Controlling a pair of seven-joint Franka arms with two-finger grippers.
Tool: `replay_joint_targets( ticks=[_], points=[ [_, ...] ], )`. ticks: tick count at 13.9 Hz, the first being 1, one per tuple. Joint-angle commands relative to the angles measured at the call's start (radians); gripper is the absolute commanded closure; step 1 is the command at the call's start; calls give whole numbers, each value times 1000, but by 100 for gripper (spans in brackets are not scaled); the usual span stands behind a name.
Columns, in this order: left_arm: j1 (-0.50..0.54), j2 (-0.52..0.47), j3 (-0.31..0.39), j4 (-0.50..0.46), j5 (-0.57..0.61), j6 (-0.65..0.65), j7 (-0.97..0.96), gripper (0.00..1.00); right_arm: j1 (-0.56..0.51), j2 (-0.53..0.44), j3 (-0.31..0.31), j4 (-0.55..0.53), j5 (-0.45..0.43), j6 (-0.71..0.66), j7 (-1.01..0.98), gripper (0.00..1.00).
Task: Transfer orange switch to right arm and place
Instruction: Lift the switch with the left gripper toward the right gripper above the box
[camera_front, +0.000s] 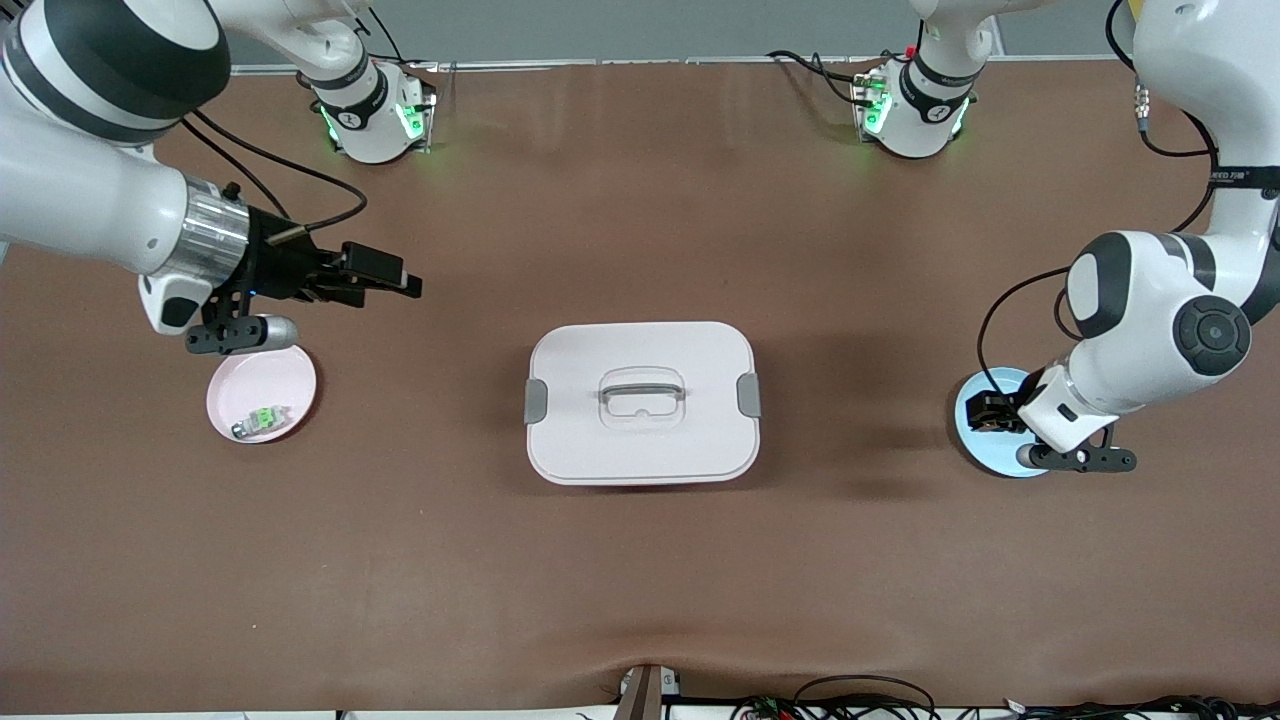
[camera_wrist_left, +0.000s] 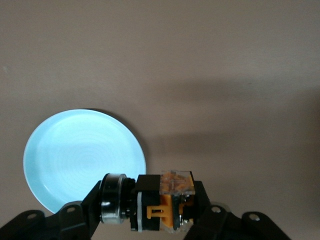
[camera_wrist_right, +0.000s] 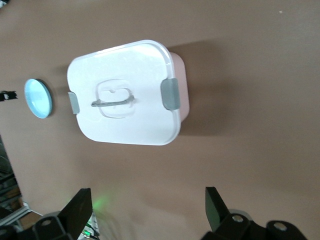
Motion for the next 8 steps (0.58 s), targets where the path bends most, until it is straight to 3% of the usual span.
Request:
replay_joint_targets(
  ticks=[1,5,8],
  points=[
    [6,-29,-50,10,-22,-49,-77,100,38,-80,-7,-145,85,122,5,0],
    [4,-33,-156,67,-25,-115,-294,100,98,-126,-7,-251,197,273,16,0],
    [-2,-29,-222,101,-64,-128,-429,100,161,-143,-7,-294,213,380,65,0]
  ],
)
